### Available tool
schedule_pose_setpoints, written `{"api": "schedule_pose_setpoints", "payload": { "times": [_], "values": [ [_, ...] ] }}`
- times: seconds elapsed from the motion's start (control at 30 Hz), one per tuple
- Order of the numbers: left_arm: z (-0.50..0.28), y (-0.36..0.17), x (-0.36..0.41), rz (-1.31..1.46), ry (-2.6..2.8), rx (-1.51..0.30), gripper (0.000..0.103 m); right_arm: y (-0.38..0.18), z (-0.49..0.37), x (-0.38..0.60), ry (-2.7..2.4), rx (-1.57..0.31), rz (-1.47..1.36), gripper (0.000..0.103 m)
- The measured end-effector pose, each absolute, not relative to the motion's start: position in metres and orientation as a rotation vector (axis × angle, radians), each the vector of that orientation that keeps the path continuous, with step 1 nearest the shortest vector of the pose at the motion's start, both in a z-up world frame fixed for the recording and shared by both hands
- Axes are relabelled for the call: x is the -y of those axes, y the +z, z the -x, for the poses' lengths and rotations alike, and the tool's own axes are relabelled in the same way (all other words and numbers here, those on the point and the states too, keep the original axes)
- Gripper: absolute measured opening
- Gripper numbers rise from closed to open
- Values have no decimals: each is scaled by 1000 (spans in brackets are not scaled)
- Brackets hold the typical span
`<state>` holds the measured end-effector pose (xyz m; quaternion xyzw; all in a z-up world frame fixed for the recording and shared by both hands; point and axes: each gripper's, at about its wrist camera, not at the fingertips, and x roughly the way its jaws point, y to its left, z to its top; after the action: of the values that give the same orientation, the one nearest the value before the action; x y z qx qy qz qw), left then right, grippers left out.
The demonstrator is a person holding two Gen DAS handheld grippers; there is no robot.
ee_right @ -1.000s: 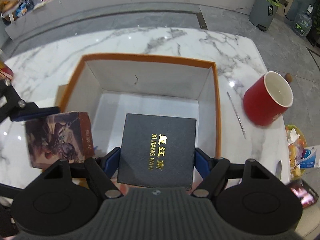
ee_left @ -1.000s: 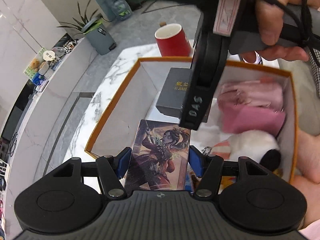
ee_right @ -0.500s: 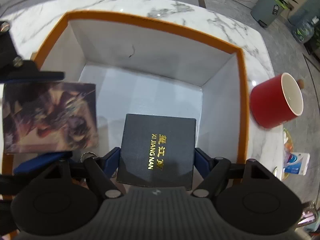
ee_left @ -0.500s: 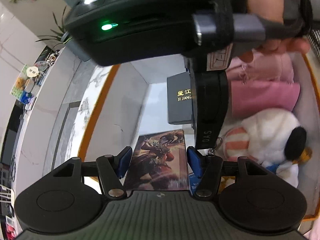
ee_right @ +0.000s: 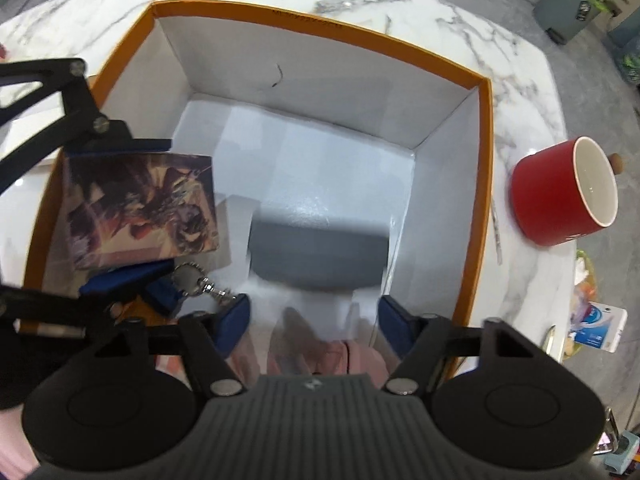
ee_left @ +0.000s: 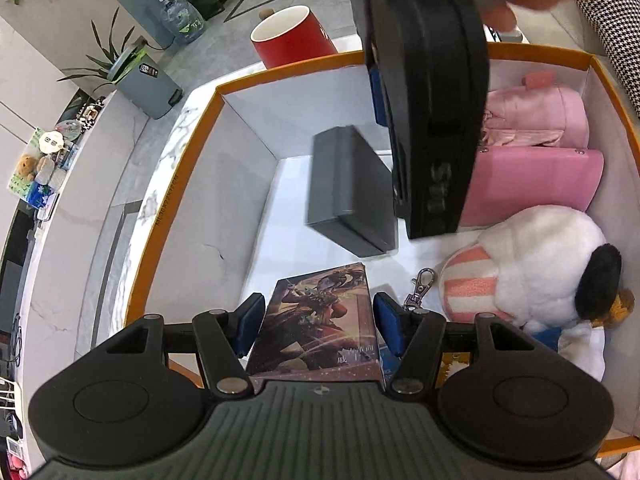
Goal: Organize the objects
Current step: 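Lift the card and black box with both grippers over the orange box, then lower the black box and card into the box beside the plushes and release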
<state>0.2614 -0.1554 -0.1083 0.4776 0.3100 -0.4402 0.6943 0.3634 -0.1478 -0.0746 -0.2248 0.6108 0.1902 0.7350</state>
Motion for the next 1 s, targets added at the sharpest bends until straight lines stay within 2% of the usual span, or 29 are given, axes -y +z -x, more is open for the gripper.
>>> {"api": "schedule_pose_setpoints", "payload": {
  "times": [0.23, 0.37, 0.43, 0.5, 0.57, 0.67, 1.0],
  "values": [
    [-258, -100, 154, -1045, -963, -702, 69, -55, -375, 147, 447, -1246, 420, 72],
    [-257, -98, 154, -1044, -958, -707, 69, -50, -388, 141, 474, -1189, 358, 62],
    [-256, -98, 154, -1038, -959, -708, 69, -57, -392, 137, 463, -1216, 347, 59],
    [-255, -97, 152, -1027, -962, -709, 69, -64, -393, 135, 451, -1265, 358, 49],
    [-258, -96, 153, -1015, -965, -715, 69, -70, -388, 134, 450, -1298, 401, 46],
    [-258, -96, 153, -1005, -962, -724, 69, -77, -378, 139, 443, -1330, 443, 43],
    [-260, -93, 154, -956, -991, -765, 69, -60, -364, 149, 475, -1336, 488, 43]
  ]
}}
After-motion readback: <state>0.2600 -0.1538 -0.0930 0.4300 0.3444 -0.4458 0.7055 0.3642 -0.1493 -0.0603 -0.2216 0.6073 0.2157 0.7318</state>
